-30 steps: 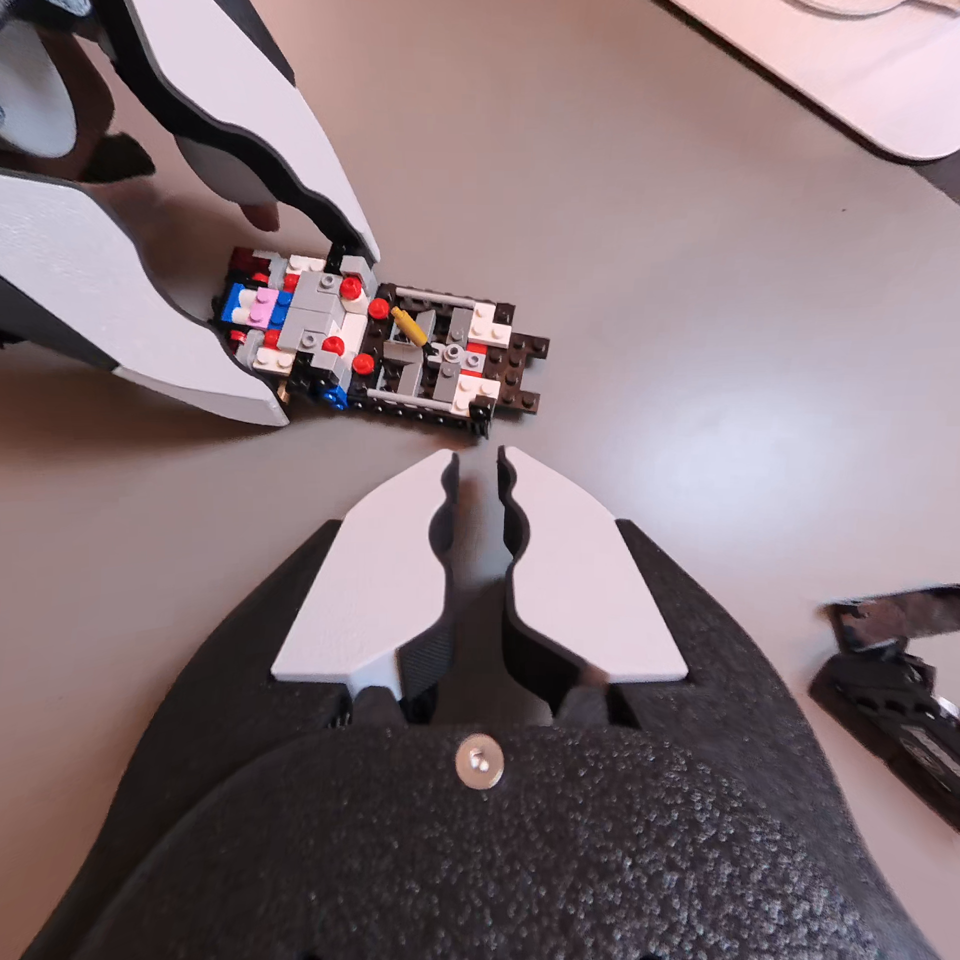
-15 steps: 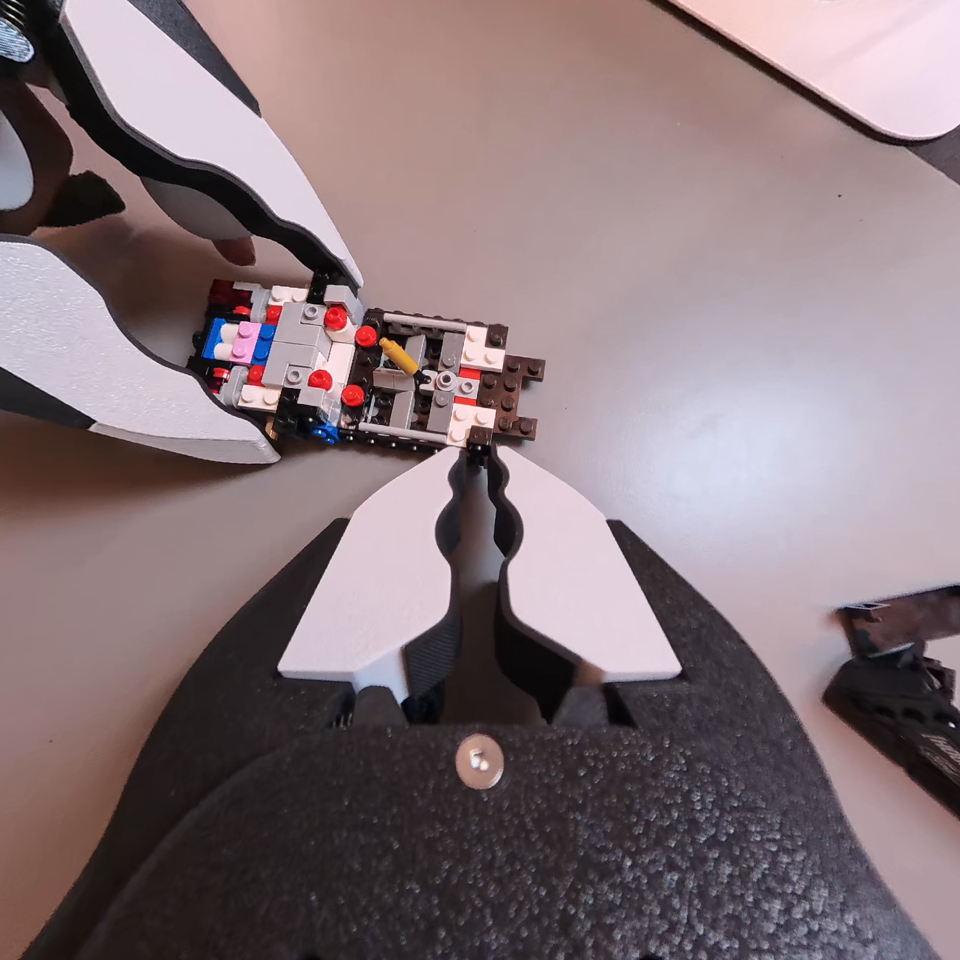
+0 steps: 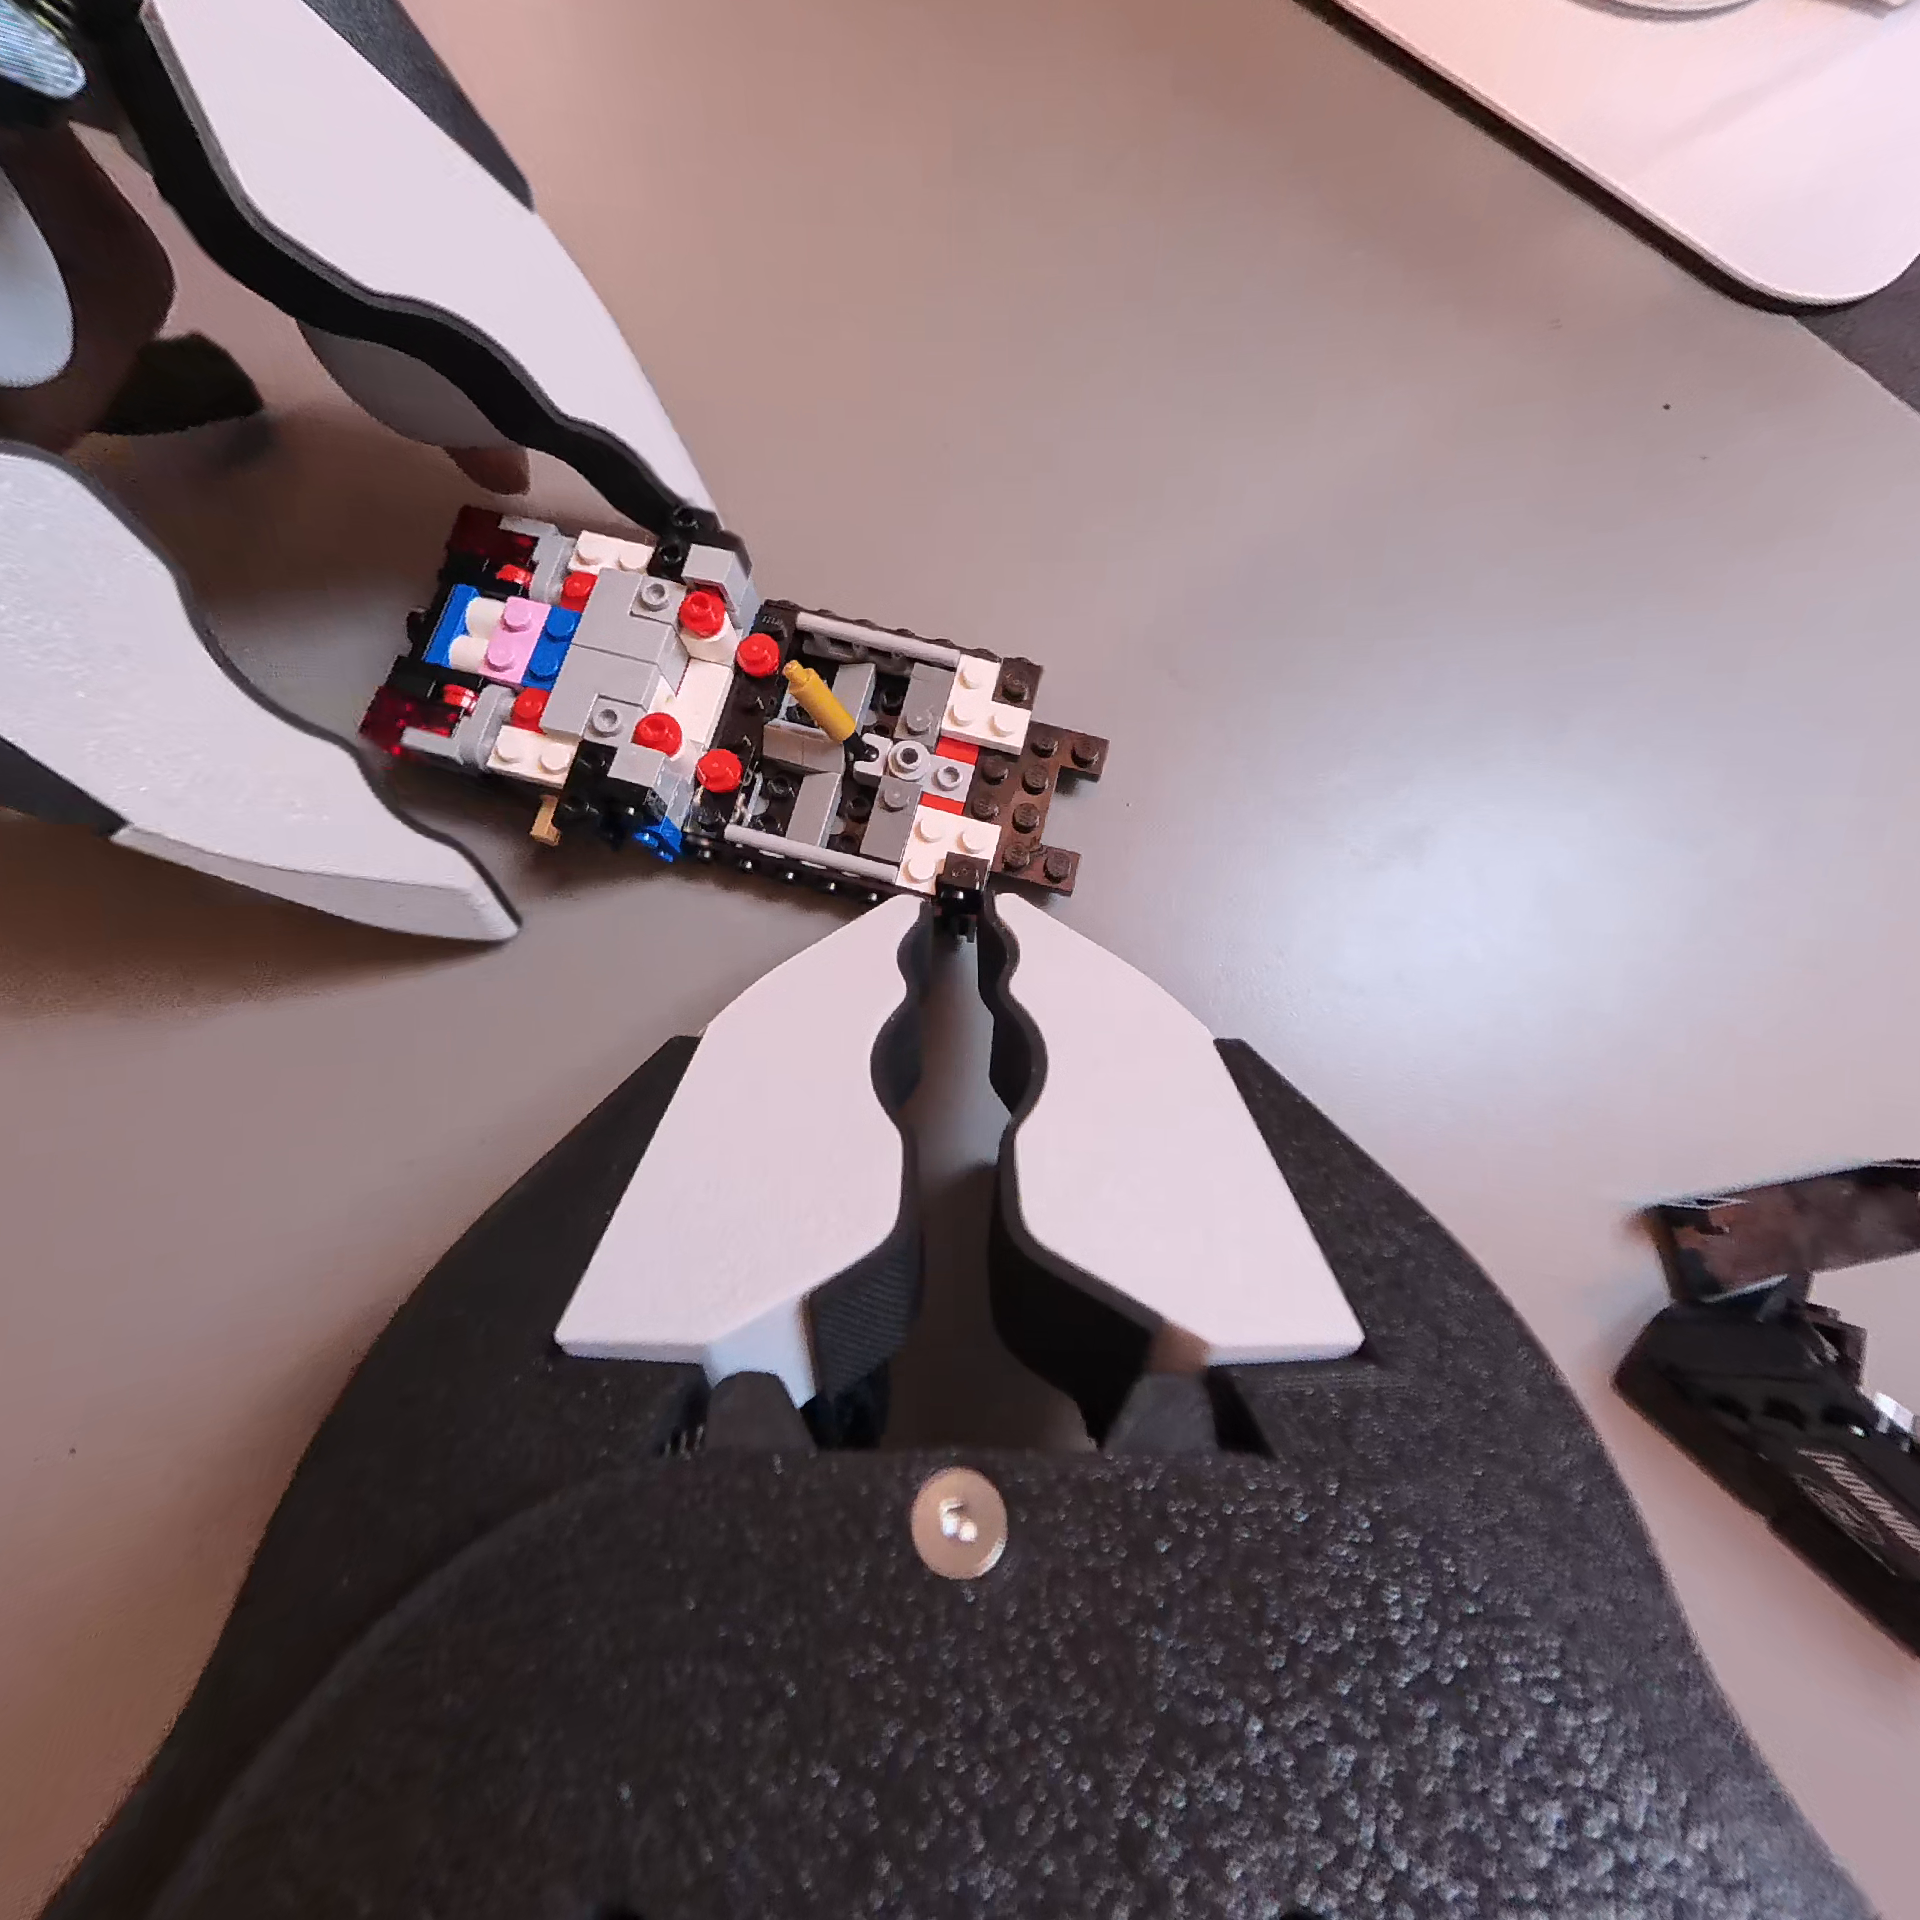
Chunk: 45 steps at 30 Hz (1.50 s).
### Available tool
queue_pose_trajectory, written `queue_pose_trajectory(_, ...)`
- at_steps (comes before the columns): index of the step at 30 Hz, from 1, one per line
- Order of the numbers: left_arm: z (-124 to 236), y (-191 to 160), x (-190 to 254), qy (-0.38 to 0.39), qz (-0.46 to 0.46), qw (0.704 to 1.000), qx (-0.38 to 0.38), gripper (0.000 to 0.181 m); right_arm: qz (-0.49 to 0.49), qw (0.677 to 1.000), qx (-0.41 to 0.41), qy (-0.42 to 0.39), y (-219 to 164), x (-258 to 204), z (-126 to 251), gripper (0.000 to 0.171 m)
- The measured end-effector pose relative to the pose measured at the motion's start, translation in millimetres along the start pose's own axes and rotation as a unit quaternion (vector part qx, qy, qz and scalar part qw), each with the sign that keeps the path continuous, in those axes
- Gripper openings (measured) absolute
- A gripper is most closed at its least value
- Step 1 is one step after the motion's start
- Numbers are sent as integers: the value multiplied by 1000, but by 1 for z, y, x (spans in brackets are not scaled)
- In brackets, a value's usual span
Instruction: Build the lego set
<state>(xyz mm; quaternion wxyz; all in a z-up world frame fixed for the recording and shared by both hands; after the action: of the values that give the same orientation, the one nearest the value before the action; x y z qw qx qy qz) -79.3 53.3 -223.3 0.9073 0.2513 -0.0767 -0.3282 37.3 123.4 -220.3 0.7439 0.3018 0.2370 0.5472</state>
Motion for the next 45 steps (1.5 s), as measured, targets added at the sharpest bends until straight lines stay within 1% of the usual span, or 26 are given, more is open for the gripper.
queue_pose_trajectory(4,-3,4,-3,1,19,1000,23,86,10,1000,-3,-2,0,0,1,9)
queue_pose_trajectory(6,-4,5,-5,3,27,999,30,85,14,1000,-3,-3,0,-1,2,9)
queue_pose_trajectory(10,-2,3,-8,15,13,1000,20,84,15,1000,-5,7,0,-1,2,8)
queue_pose_trajectory(15,3,7,-10,11,1,999,41,84,26,999,-6,24,0,-6,1,8)
queue_pose_trajectory(16,1,8,-9,18,-9,999,35,87,31,999,-6,22,0,-7,1,8)
queue_pose_trajectory(19,-2,9,-12,42,-42,998,19,87,37,999,-6,22,0,-9,1,8)
queue_pose_trajectory(22,4,5,-11,42,-60,997,-8,71,34,999,-3,25,-1,-8,1,8)
queue_pose_trajectory(25,8,2,-9,35,-71,996,-27,72,39,999,-3,34,-1,-10,-1,8)
queue_pose_trajectory(29,8,10,-11,27,-50,998,3,76,59,997,-1,40,-1,-15,-2,8)
queue_pose_trajectory(31,3,8,-13,31,-55,998,-10,77,61,997,0,40,0,-16,-3,8)
queue_pose_trajectory(33,1,9,-11,23,-52,998,-12,70,56,998,0,39,0,-16,-3,8)
queue_pose_trajectory(40,1,10,-8,37,-38,998,-26,69,26,999,1,36,1,-15,-4,8)
queue_pose_trajectory(45,0,9,-15,57,-8,998,-23,69,25,999,-20,35,-1,-16,-1,8)
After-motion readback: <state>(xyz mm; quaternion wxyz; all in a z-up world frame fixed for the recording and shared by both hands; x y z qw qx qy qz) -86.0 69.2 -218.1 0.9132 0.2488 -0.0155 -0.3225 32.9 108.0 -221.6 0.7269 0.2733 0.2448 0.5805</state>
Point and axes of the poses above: each gripper's, where its closed fingertips meet, z back along the fingers, y out of its top, x = y × z across the jaws, the point moved 7 cm from there along z, back along the fingers, and after that the axes turned 4 degrees about -z, right-handed, at the moved point
